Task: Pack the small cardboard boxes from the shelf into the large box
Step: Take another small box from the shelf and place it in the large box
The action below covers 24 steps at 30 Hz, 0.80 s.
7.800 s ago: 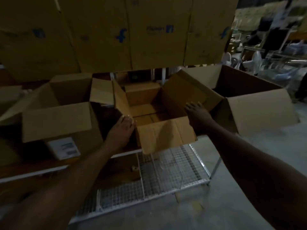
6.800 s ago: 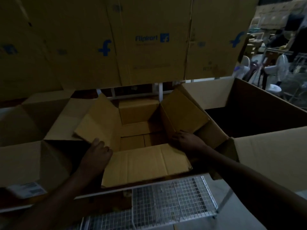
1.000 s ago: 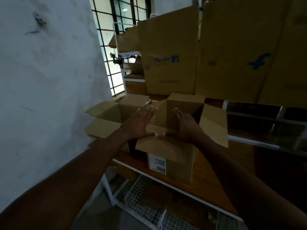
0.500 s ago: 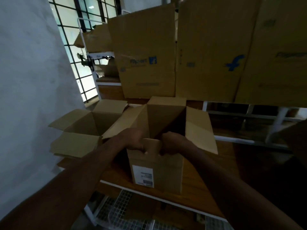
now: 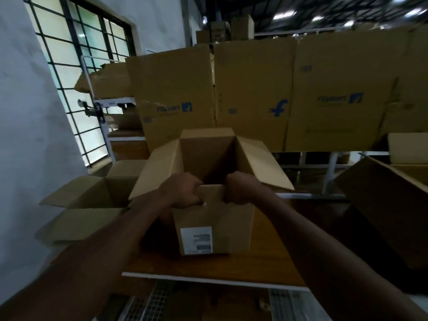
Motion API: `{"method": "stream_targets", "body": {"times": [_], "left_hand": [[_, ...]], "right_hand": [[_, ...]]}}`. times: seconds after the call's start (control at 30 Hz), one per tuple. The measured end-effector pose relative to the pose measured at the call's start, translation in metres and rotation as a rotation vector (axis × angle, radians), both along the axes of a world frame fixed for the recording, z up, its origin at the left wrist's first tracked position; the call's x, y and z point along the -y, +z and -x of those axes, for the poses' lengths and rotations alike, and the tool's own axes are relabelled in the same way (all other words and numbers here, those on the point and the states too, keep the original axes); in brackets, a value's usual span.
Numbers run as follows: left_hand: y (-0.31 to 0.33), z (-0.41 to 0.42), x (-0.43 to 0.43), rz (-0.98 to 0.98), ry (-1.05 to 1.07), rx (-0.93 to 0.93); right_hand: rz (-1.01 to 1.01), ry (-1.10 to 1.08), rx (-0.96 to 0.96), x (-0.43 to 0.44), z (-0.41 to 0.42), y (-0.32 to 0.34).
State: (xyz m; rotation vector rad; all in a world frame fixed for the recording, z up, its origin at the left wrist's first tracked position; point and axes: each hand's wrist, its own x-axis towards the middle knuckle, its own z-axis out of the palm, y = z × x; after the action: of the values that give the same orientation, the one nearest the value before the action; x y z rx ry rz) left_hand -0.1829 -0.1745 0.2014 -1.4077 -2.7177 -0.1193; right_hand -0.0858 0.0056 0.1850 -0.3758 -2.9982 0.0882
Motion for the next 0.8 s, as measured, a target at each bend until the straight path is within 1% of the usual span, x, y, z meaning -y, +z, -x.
{"method": "stream_targets", "body": {"times": [0.13,0.27,0.43,0.67,0.8], "left_hand": [[0.033,-0.031,-0.003,-0.075,-0.063,-0.139],[0.07,-0.07,-0.015,-0.167,-0.167,-0.274],[0.114,-0.129,-0.047,-0.231,-0.274,-0.381],[0.141,-0.223,-0.118,-0.345,-0.421,-0.448],[0.156,-0.28,-0.169,-0.436,-0.498,-0.553]], "right_hand": [[-0.097,-0.053,-0.173,0.004,-0.047,0.036],[-0.097,-0.079,-0.286,-0.004,-0.1,0.072],[-0.175,-0.13,-0.415,-0.027,-0.173,0.109],[-0.287,-0.209,-0.476,-0.084,-0.282,0.144],[-0.336,-0.278,-0.51,-0.123,-0.347,0.163]]}}
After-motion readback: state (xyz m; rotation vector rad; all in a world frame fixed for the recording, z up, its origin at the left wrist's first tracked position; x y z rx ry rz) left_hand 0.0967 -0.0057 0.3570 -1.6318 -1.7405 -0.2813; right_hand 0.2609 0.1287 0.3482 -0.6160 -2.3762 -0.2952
